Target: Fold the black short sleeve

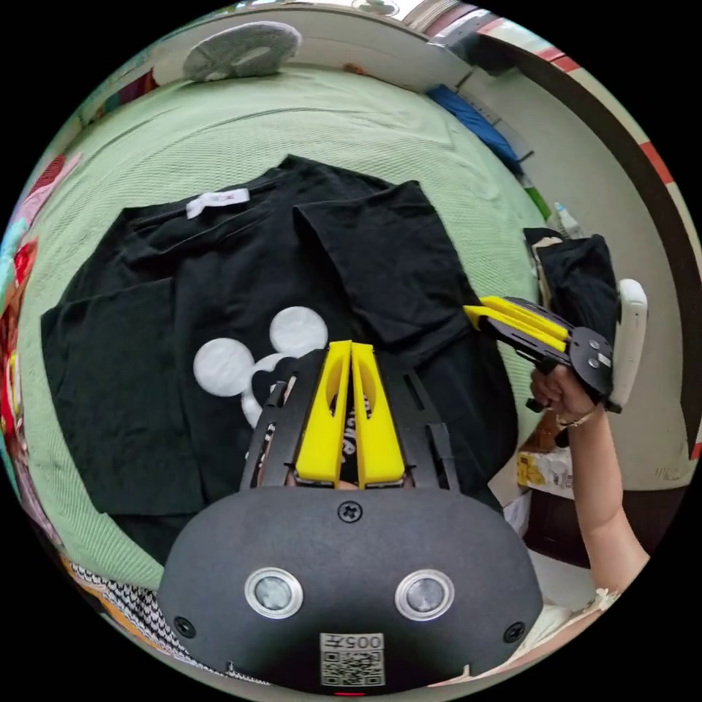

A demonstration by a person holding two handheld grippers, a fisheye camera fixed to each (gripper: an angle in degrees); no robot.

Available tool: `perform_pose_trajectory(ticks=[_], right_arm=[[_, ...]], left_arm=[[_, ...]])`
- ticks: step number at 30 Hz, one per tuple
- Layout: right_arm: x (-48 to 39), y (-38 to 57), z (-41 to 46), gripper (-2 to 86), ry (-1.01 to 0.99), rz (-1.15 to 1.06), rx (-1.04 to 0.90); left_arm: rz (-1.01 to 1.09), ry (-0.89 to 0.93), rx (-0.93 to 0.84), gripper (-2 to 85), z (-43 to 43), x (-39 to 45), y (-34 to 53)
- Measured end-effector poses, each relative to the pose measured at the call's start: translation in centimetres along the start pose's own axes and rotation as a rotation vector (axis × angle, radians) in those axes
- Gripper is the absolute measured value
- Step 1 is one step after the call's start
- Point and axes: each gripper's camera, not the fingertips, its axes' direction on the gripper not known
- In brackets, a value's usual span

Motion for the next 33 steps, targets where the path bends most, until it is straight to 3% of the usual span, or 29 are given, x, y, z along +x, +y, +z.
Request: perform_pose_trajectory(ticks=[4, 9, 13, 16, 21, 25, 29, 33], right_arm=[[-1.5, -0.2, -2.2, 4.6, -0.057, -0.013, 0.103], [-5.1, -2.9, -3.2, 7.3, -0.064, -0.119, 0.172], [-7.1, -4.7, 0.2, 5.3, -0.222, -0.158, 0.05], [-8.3, -5.0, 4.1, 2.2, -0.183, -0.095, -0.073], [-9.3, -4.2, 3.0, -0.7, -0.215, -0.07, -0.038], [-10.8, 0.3, -0.4, -0.9, -0.122, -0.058, 0.029], [-12.7, 6.5, -1.3, -0.9, -0.052, -0.069, -0.015], [-14.3, 11.5, -1.2, -1.0, 0.023, -0.032, -0.04]], left_arm=[[0.001, 0.254, 0.063, 3.2, -0.9, -1.3, 1.4], [0.036, 0.161, 0.048, 5.4, -1.2, 0.8, 1.5], [0.053, 0.117, 0.005, 2.0, -0.6, 2.1, 1.8], [0.057, 0.078, -0.015, 0.0, -1.0, 2.4, 2.3], [0.042, -0.013, 0.029, -0.5, -4.2, 2.7, 3.8], [0.03, -0.13, 0.077, -0.5, -8.0, 3.3, 7.9], [-0.013, -0.228, 0.001, -0.5, -8.3, 2.9, 15.7], [-0.092, -0.216, 0.019, -0.4, -9.0, 2.0, 21.8]])
